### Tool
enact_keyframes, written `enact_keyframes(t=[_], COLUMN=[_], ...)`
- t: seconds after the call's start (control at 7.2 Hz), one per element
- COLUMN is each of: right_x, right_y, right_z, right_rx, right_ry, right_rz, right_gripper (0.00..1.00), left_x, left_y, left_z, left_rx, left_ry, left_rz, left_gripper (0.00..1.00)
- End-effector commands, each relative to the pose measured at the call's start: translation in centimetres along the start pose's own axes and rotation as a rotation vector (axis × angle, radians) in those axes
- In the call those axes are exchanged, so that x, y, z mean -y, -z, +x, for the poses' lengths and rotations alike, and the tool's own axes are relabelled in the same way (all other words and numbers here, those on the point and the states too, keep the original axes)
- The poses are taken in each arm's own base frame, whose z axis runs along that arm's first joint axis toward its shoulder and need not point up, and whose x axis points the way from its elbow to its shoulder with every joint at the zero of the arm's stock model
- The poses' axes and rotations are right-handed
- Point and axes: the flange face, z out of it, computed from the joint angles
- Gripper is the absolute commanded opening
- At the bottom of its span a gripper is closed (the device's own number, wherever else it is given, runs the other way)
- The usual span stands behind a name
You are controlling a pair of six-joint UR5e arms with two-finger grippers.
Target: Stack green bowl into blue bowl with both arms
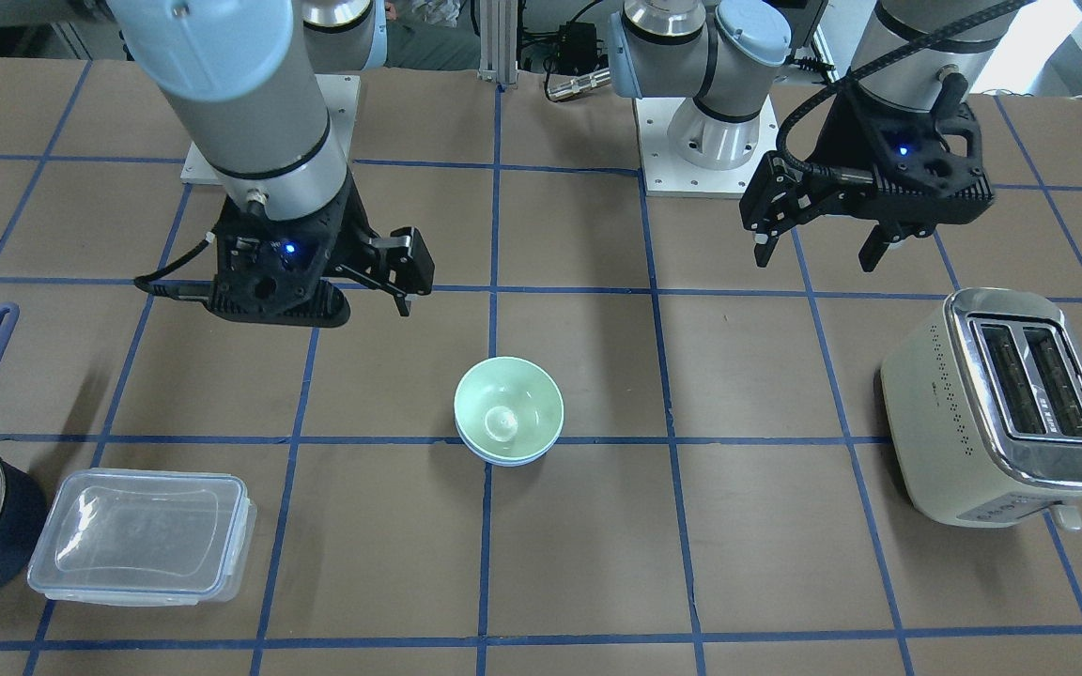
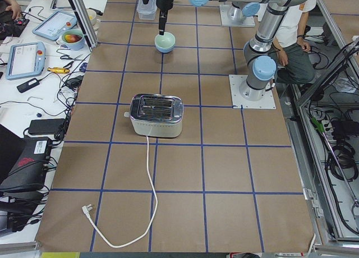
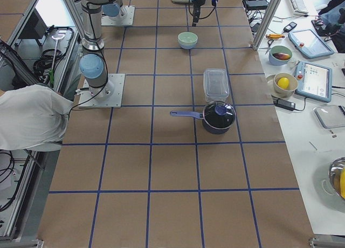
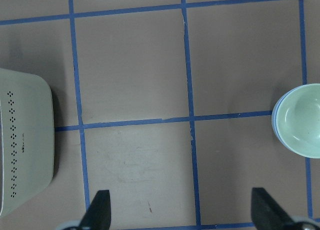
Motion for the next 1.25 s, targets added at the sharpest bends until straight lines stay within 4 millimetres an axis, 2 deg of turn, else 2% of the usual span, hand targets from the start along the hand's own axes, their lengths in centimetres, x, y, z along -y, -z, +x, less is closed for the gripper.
enact_keyframes(t=[0.0,0.14,0.28,0.42,0.56,0.83,1.11], right_x=[-3.9,-6.0,-8.6,-9.7,-9.3,-7.8,-7.0], right_y=[2.3,1.8,0.0,-1.5,-0.3,2.5,3.1], right_z=[2.4,5.3,6.9,7.3,7.8,11.5,11.6], right_rx=[-0.018,-0.012,-0.006,-0.01,-0.01,-0.011,-0.006], right_ry=[0.034,0.034,0.04,0.043,0.038,-0.002,0.003], right_rz=[-0.01,-0.01,0.025,0.097,0.111,0.071,0.069], right_gripper=[1.0,1.0,1.0,1.0,1.0,1.0,1.0], left_x=[0.1,0.1,0.1,0.1,0.1,0.2,0.1], left_y=[-0.2,-0.3,-0.2,-0.2,-0.3,-0.2,0.0], left_z=[0.0,0.0,0.0,0.1,0.1,0.0,0.1], left_rx=[-0.002,-0.002,-0.002,-0.002,-0.002,0.0,0.0], left_ry=[0.0,0.0,0.0,-0.002,0.0,0.001,-0.001], left_rz=[-0.003,-0.005,-0.003,-0.003,-0.005,-0.002,0.001], left_gripper=[1.0,1.0,1.0,1.0,1.0,1.0,1.0])
